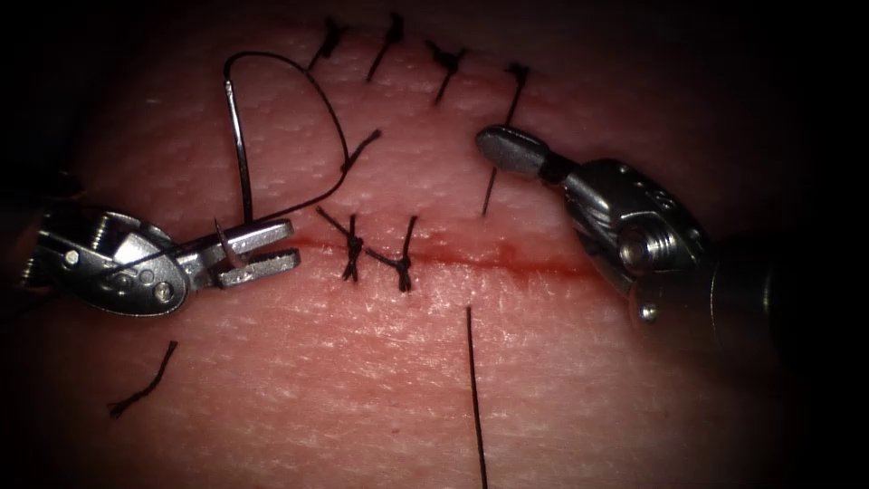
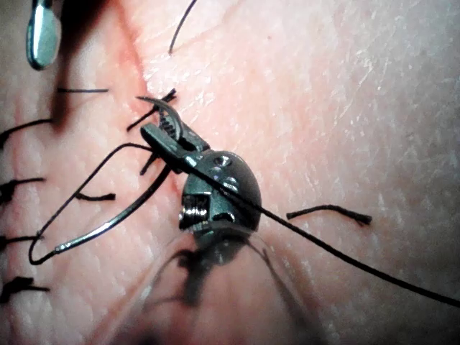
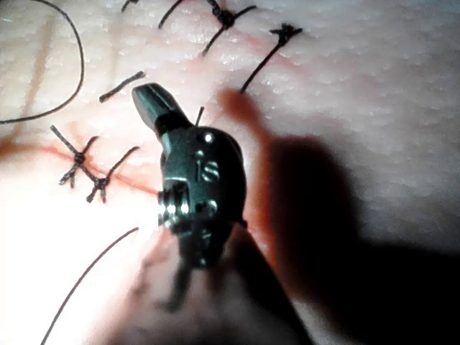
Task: Wound Closure
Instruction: Grasp the suture tail and lengthen it.
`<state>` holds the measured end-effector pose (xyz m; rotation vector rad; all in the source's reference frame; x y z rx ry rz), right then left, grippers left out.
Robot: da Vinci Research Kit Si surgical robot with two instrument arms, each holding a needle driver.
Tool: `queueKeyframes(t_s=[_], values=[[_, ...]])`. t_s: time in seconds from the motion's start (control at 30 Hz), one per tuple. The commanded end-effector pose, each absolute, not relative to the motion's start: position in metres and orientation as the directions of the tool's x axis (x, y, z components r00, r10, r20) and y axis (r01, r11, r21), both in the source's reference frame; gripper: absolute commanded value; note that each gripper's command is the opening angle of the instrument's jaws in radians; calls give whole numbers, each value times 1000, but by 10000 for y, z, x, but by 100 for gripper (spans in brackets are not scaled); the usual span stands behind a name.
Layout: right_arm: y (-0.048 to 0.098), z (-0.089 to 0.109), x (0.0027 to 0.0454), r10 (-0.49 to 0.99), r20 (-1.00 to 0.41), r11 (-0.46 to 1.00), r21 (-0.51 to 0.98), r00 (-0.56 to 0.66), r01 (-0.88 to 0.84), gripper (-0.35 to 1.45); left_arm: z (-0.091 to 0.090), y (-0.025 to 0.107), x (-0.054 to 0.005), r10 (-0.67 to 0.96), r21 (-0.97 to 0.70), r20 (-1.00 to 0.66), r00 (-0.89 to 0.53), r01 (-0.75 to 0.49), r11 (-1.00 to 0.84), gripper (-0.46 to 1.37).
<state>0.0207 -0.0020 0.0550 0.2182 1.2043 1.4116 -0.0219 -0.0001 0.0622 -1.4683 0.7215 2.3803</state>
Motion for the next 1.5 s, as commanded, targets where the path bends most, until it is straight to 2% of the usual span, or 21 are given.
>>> queueKeyframes(t_s=[0.03,0.53,0.57,0.6,0.7,0.77,0.83,1.03,1.1,1.37,1.5], values=[[-19,550,207,820,-502,243,740,-275,-627,-35,621,-1,-220,-43,276,-887,-460,-453,-848,-35],[-26,543,205,823,-498,244,744,-273,-622,-33,620,0,-221,-44,275,-888,-458,-452,-849,-35],[-26,542,205,822,-499,242,743,-274,-624,-26,620,0,-221,-44,275,-888,-458,-452,-849,-35],[-26,540,206,819,-501,236,739,-281,-631,-8,620,0,-221,-44,275,-888,-458,-452,-849,-35],[-24,537,206,816,-502,214,722,-286,-658,27,620,0,-221,-44,275,-888,-458,-452,-849,-35],[-23,536,206,814,-503,195,706,-289,-681,43,620,0,-221,-44,275,-888,-458,-452,-849,-35],[-23,535,206,813,-504,165,681,-293,-714,65,621,0,-221,-44,275,-888,-458,-452,-849,-35],[-25,537,206,827,-489,118,633,-277,-765,102,621,-1,-221,-49,281,-886,-461,-449,-848,-35],[-24,538,206,837,-478,101,615,-267,-782,111,621,-1,-221,-49,281,-886,-461,-449,-848,-35],[-24,552,205,844,-468,55,561,-261,-826,126,621,-2,-221,-45,276,-888,-458,-452,-848,-35],[-25,559,207,858,-452,45,540,-244,-841,124,621,-2,-221,-45,276,-888,-459,-452,-848,-35]])
